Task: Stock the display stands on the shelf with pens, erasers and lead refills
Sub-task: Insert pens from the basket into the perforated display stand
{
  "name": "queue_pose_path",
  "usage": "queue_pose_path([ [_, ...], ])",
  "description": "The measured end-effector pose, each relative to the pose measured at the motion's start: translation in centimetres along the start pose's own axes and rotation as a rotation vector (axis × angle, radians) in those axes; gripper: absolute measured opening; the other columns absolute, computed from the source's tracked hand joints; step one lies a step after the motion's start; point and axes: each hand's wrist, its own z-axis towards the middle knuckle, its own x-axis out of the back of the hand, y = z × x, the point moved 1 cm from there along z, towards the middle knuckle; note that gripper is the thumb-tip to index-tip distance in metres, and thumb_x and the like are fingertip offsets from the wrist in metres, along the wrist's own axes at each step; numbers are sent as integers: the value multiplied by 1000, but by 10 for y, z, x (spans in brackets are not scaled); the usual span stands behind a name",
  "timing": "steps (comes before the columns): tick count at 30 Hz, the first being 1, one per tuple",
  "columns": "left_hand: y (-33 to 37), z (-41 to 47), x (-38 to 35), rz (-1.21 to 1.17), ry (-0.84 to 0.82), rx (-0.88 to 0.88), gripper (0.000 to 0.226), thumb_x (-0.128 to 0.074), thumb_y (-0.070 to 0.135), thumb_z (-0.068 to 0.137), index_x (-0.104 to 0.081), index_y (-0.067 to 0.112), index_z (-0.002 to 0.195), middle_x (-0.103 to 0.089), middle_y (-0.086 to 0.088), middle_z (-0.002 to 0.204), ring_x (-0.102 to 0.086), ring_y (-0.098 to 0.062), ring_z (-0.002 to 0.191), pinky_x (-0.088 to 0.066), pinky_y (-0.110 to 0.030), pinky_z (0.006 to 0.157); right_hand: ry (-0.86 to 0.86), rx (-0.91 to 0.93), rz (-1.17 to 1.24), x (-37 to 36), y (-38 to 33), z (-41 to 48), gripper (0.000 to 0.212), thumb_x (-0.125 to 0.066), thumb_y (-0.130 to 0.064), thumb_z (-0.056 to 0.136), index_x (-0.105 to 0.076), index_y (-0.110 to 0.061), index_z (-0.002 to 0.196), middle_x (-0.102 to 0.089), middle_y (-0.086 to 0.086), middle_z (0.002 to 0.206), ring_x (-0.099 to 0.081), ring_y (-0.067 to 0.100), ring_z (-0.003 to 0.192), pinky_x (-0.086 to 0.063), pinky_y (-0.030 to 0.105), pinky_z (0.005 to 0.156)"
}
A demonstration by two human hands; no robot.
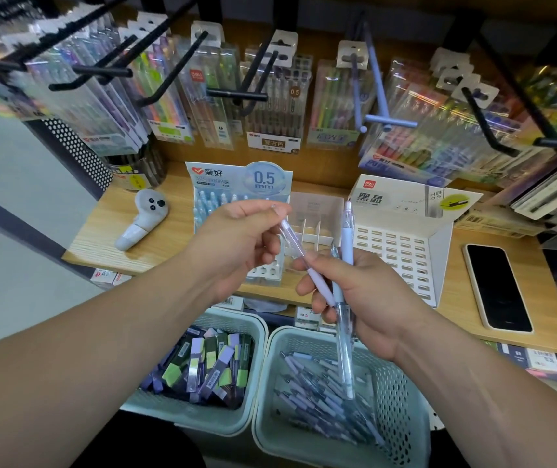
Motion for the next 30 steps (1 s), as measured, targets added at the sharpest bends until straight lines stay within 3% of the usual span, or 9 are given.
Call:
queue_pose_path([
  [4, -8, -1, -1, 69, 66, 65, 24, -75, 29, 87, -66, 7, 89, -62, -7, 70, -60, -18, 54, -48, -25, 46, 93, 92, -117, -1, 3, 0, 25, -67, -27, 96, -70, -3, 104, -71, 7, 71, -58, 16, 52, -43, 24, 46],
  [7, -10, 0, -3, 91, 70, 61, 22, -72, 24, 91, -65, 3, 87, -64, -11, 72, -65, -21, 58, -51, -26, 47, 128, 117, -176, -2, 5, 0, 18, -67, -25, 97, -68, -7, 99, -72, 8, 72, -62, 19, 57, -44, 26, 48],
  [12, 5, 8, -4, 123, 55, -31, 17, -61, 15, 98, -66, 2, 89, -66, -14, 77, -69, -23, 64, -58, -29, 57, 150, 84, -64, -1, 3, -1, 17, -60, -25, 101, -65, -9, 101, -74, 11, 75, -70, 22, 62, -49, 27, 49],
  [17, 19, 21, 7, 55, 77, -130, 13, -62, 17, 98, -64, 4, 99, -70, -22, 96, -71, -22, 70, -58, -28, 60, 185, 26, 65, 7, 1, -2, 21, -60, -25, 101, -63, -5, 100, -71, 10, 67, -64, 17, 52, -46, 23, 44],
  [21, 16, 26, 15, 395, 180, -354, 13, -71, 15, 92, -63, 9, 84, -73, -8, 69, -72, -23, 65, -59, -33, 60, 202, 21, 81, 13, 2, -3, 24, -62, -26, 99, -64, -2, 101, -69, 8, 64, -58, 15, 46, -45, 23, 42],
  [24, 7, 31, 16, 610, 252, -457, 13, -75, 16, 88, -64, 18, 83, -72, -4, 68, -72, -20, 67, -61, -39, 67, 205, 24, 77, 16, 2, -3, 24, -62, -26, 99, -64, -3, 102, -68, 8, 65, -57, 14, 47, -45, 23, 43],
  [27, 0, 38, 13, 781, 367, -542, 21, -76, 20, 88, -61, 33, 79, -67, 7, 66, -64, -2, 62, -55, -28, 65, 197, 20, 61, 20, 3, -5, 22, -62, -26, 100, -65, -4, 102, -68, 8, 66, -56, 15, 49, -45, 24, 44],
  [30, -7, 43, 10, 843, 427, -559, 14, -75, 22, 88, -63, 26, 81, -62, 13, 66, -59, 2, 60, -53, -22, 62, 201, 14, 50, 25, 5, -7, 19, -62, -26, 100, -66, -7, 102, -66, 8, 67, -55, 16, 50, -45, 25, 45],
])
